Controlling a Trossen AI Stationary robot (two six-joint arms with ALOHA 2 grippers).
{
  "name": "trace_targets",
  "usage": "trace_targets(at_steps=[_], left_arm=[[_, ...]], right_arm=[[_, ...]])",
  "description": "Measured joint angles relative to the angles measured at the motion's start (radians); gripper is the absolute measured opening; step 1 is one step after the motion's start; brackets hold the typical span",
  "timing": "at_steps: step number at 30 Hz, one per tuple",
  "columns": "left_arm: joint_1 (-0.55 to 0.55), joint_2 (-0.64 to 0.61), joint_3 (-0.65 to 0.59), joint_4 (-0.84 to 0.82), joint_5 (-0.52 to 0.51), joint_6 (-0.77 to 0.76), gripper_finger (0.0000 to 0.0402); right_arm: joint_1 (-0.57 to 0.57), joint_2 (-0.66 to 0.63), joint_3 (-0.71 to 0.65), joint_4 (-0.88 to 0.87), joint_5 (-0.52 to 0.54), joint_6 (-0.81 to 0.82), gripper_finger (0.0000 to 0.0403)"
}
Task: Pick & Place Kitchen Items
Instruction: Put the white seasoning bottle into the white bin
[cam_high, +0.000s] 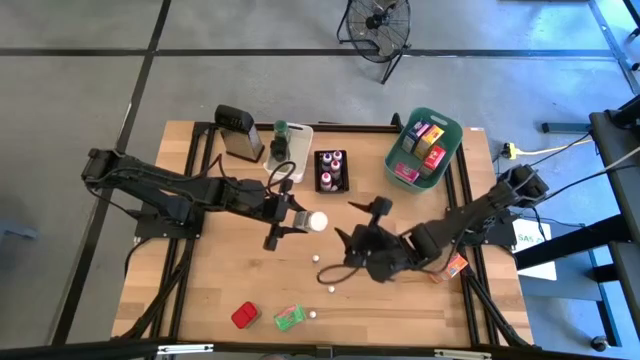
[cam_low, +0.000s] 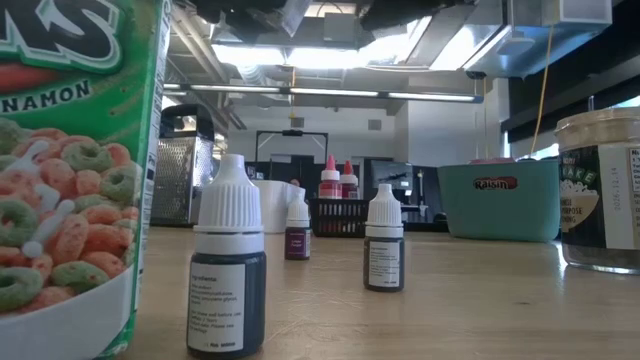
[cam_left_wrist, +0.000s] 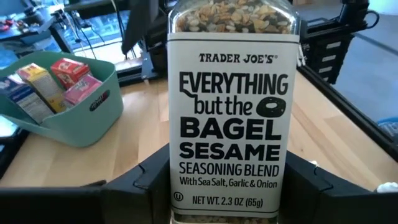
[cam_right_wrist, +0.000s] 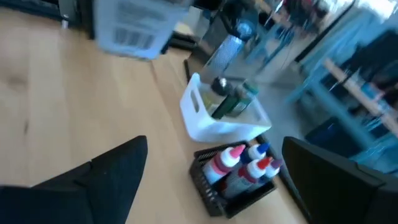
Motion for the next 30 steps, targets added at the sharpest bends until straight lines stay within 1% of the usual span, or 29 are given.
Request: trace_targets(at_steps=[3,4,7,9,11,13,19,22,25,30], left_arm=[[0.000,0.018,0.000,0.045,0.015,0.002,0.0193],[0.000,0.025,0.000,0.054,0.021,0.007,0.0193],[0.000,0.053,0.000,0.091,0.056,0.041,0.0193],[0.000,0.080,0.000,0.115,0.063,0.045,0.0193],[0.000,0.103,0.000,0.135,0.077,0.046,0.0193],[0.000,0.117,-0.001,0.162,0.100,0.053,0.0193],[-0.005,0.114,-0.001,0.171,0.106,0.072,0.0193],[-0.019,0.113,-0.001,0.188,0.106,0.094,0.0193],[-0.030,0.113,-0.001,0.201,0.107,0.125,0.0193],[-0.040,0.107,-0.001,0.228,0.095,0.160,0.0193]], right_arm=[[0.030,0.000,-0.027,0.148,0.022,-0.138,0.0376],[0.037,0.000,-0.035,0.198,0.004,-0.186,0.0376],[0.045,0.000,-0.044,0.305,-0.103,-0.281,0.0376],[0.045,-0.001,-0.043,0.337,-0.163,-0.303,0.0376],[0.045,-0.001,-0.044,0.343,-0.179,-0.305,0.0376],[0.045,-0.001,-0.044,0.348,-0.152,-0.305,0.0376],[0.044,-0.002,-0.061,0.321,0.024,-0.259,0.0376],[0.044,-0.002,-0.065,0.324,0.050,-0.247,0.0376],[0.039,-0.002,-0.064,0.359,0.013,-0.251,0.0376],[0.035,-0.002,-0.064,0.440,-0.146,-0.303,0.0376]])
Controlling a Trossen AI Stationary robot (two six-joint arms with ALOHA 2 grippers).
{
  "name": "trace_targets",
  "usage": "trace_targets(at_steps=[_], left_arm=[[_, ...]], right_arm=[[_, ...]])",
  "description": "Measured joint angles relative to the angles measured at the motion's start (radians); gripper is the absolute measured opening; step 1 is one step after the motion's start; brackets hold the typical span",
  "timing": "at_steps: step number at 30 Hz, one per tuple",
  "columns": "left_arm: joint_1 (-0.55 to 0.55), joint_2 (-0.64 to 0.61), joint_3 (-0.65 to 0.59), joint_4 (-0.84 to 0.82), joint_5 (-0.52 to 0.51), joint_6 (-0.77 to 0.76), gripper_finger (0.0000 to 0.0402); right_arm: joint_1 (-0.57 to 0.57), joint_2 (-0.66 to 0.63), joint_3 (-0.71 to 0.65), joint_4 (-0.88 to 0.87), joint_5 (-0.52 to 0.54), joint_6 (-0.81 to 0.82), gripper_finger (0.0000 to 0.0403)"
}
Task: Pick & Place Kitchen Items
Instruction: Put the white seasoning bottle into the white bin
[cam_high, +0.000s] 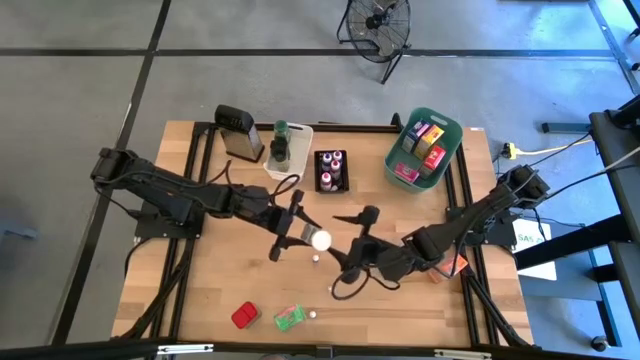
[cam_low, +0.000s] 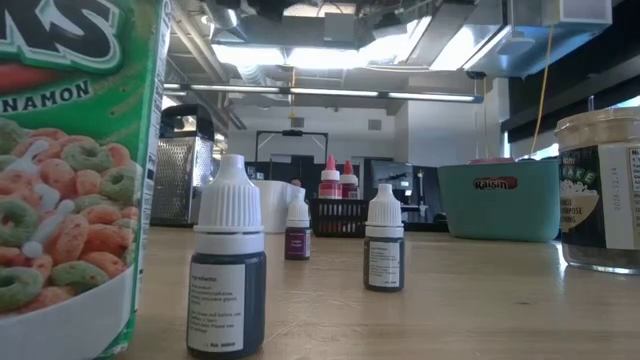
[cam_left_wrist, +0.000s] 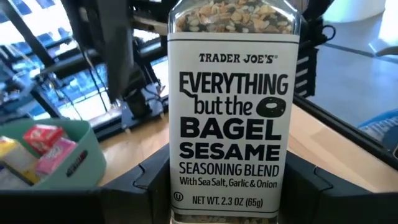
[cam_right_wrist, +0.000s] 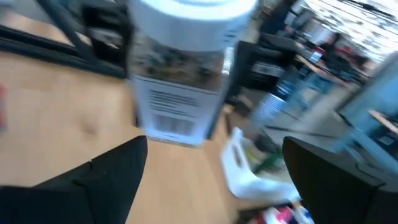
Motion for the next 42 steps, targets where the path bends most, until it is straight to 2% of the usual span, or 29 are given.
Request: trace_targets(at_steps=[3,9,15,20,26,39,42], left_arm=[[-0.001,-0.001,0.000,0.006,0.003,0.012,0.0193],[0.000,-0.001,0.000,0.015,0.000,0.016,0.0193],[-0.002,-0.001,0.000,0.052,0.008,0.034,0.0193],[0.000,-0.001,0.000,0.059,0.002,0.034,0.0193],[0.000,-0.001,0.000,0.060,-0.001,0.039,0.0193],[0.000,-0.001,0.000,0.060,0.000,0.040,0.0193],[0.000,-0.001,0.000,0.060,0.001,0.040,0.0193]], right_arm=[[0.001,0.000,0.000,0.054,-0.066,-0.037,0.0376],[-0.004,0.000,0.000,0.140,-0.122,-0.098,0.0376],[-0.062,-0.001,0.001,0.197,-0.362,-0.131,0.0376],[-0.129,-0.001,0.001,0.195,-0.490,-0.093,0.0376],[-0.164,-0.001,0.001,0.193,-0.518,-0.101,0.0376],[-0.163,-0.001,0.001,0.205,-0.522,-0.203,0.0373],[-0.162,-0.001,0.001,0.206,-0.563,-0.228,0.0360]])
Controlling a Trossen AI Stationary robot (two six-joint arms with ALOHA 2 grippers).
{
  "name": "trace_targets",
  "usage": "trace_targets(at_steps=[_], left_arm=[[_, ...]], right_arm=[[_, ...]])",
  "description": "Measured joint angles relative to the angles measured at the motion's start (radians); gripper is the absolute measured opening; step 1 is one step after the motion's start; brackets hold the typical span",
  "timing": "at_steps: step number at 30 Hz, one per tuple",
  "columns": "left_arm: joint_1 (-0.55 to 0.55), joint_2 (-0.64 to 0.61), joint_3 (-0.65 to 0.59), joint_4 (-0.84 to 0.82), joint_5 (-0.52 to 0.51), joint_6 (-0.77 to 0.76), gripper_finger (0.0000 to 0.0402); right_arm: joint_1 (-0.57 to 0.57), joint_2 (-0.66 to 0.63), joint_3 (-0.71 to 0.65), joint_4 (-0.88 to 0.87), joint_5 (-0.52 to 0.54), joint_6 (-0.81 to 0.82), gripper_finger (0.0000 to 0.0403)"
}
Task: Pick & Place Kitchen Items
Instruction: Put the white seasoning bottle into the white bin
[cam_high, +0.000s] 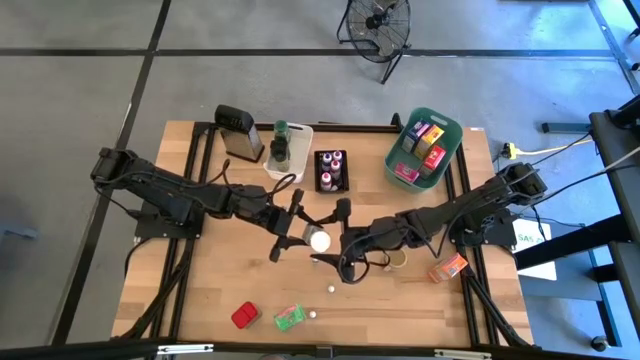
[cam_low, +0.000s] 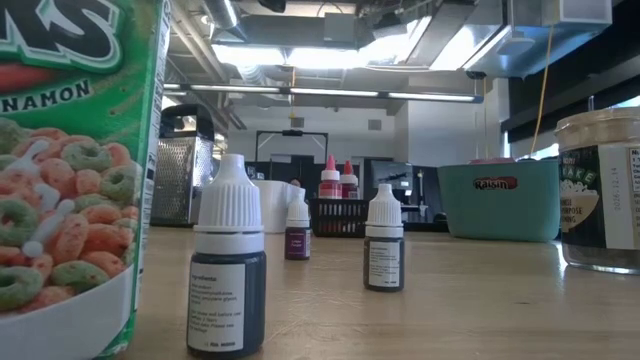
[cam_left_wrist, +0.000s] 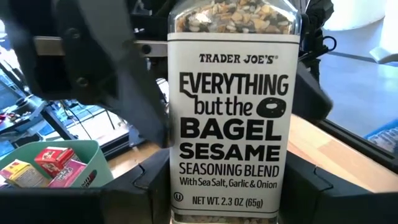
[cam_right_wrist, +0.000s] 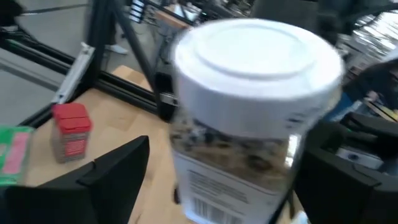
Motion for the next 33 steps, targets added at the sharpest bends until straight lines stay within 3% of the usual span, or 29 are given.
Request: trace_targets(at_steps=[12,26,33], left_arm=[[-0.001,0.000,0.000,0.000,0.001,0.004,0.0197],[0.000,0.000,0.000,-0.030,-0.007,-0.014,0.0202],[0.000,0.002,0.001,-0.057,-0.007,-0.060,0.0235]], right_arm=[[-0.008,0.000,0.000,0.023,-0.022,-0.008,0.0244],[-0.016,0.000,0.000,-0.003,-0.031,-0.005,0.0249],[-0.015,0.001,0.000,-0.044,-0.043,-0.015,0.0248]])
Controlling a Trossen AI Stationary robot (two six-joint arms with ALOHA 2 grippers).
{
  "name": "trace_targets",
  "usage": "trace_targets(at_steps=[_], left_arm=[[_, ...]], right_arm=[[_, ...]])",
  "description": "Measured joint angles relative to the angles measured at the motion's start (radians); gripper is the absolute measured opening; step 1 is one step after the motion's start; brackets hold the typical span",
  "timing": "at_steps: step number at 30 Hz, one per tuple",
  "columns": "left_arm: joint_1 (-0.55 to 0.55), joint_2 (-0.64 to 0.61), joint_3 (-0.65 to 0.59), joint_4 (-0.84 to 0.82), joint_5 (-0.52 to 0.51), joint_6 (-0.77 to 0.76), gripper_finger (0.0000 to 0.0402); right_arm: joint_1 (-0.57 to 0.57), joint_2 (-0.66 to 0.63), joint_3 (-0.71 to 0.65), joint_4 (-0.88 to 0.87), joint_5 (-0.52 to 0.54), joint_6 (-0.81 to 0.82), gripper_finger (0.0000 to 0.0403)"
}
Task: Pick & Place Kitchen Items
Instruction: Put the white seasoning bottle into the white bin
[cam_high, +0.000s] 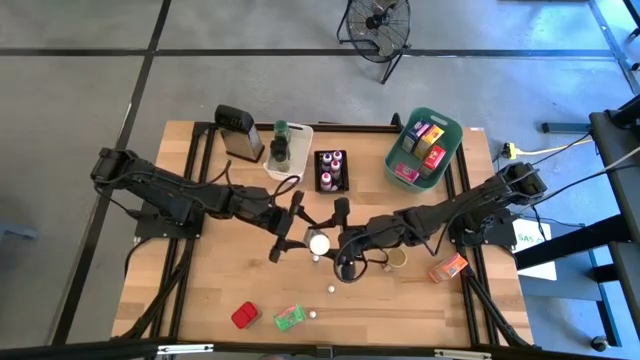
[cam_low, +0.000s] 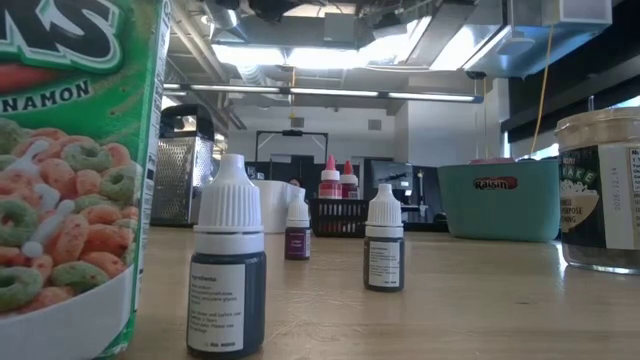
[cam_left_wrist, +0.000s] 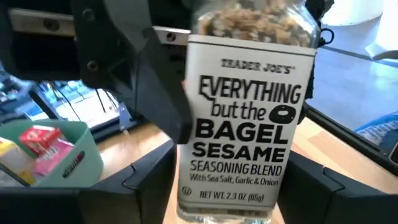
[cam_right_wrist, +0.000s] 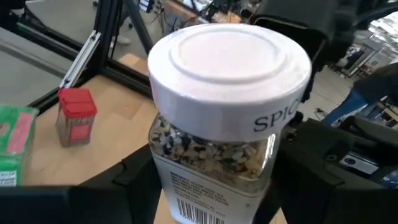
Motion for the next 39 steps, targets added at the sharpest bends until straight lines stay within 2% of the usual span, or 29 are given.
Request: trace_targets(at_steps=[3,7,11,20,26,39], left_arm=[[0.000,0.000,0.000,-0.010,-0.008,-0.021,0.0251],[0.000,0.000,0.000,-0.026,-0.016,-0.023,0.0267],[-0.001,-0.012,0.000,-0.109,-0.038,-0.038,0.0275],[-0.059,-0.050,-0.001,-0.151,-0.092,0.112,0.0272],[-0.104,-0.064,0.002,-0.122,-0.254,0.146,0.0271],[-0.104,-0.058,0.001,-0.135,-0.254,0.148,0.0271]], right_arm=[[0.000,0.000,0.000,-0.029,0.003,0.025,0.0248],[0.001,0.000,0.000,-0.106,0.074,0.063,0.0248],[0.001,0.001,0.000,-0.171,0.126,0.117,0.0248],[-0.013,-0.001,0.002,-0.176,0.103,0.155,0.0240],[-0.022,0.001,0.000,-0.189,0.098,0.166,0.0206],[-0.022,0.001,0.000,-0.181,0.090,0.165,0.0208]])
